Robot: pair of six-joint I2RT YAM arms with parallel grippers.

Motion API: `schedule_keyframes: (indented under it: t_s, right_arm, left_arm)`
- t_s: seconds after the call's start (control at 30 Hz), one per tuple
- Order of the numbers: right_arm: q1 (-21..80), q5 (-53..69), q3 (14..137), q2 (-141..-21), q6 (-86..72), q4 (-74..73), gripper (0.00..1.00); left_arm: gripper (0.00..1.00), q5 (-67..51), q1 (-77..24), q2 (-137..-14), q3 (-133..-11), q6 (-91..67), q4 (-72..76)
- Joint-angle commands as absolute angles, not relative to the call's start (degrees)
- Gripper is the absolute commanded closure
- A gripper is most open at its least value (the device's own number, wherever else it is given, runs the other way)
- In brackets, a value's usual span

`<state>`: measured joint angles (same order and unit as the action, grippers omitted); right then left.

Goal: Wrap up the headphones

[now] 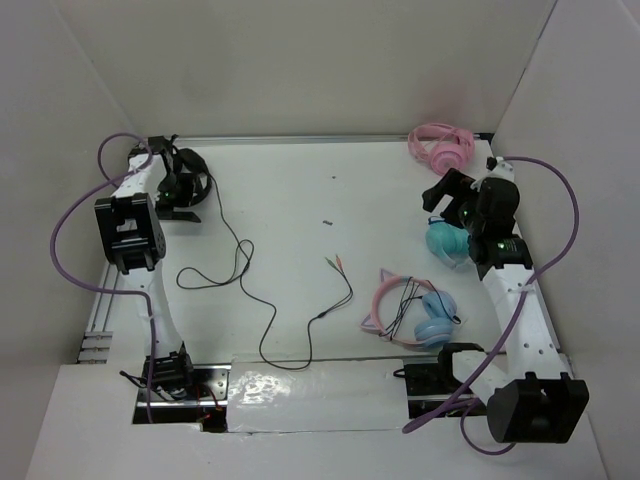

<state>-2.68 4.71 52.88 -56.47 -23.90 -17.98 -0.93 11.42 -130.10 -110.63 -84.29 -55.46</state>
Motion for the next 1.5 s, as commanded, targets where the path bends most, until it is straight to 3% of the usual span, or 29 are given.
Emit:
schedule_keyframes:
  t_s: [0.0,0.5,0.77,1.07,1.17,1.27,1.47]
  right_arm:
    - [-3.0,6.3,55.7,-57.3,-22.5,-15.2,0.00]
    - [-3.0,8.6,55.1,-60.3,-20.8,-13.3,0.00]
    - [-3.0,9.2,56.9,-63.2,-20.3,-14.3,0.00]
    - [-3.0,7.5,57.3,-63.2,-20.2,-14.9,0.00]
    - [-3.0,7.6,57.3,-63.5,-20.5,-15.2,0.00]
    - [-3.0,7.6,57.3,-63.3,-20.6,-15.5,0.00]
    - [-3.0,7.3,57.0,-62.1,-20.5,-15.5,0.00]
  left_arm:
    - [0.03,-2.1,12.7,-128.1,-109.3,-84.2,-51.3]
    - [0.01,-3.8,12.2,-117.2,-97.4,-74.8,-36.8]
    - [0.01,-4.2,13.5,-127.9,-109.6,-80.9,-47.5]
    - [0.03,-3.6,14.3,-131.9,-111.3,-85.9,-51.4]
    - [0.07,-3.6,14.8,-132.7,-111.9,-85.6,-51.1]
    - [0.20,-5.1,15.9,-134.7,-113.7,-86.0,-52.2]
    - [0.29,-5.9,17.1,-137.7,-115.7,-86.4,-53.2]
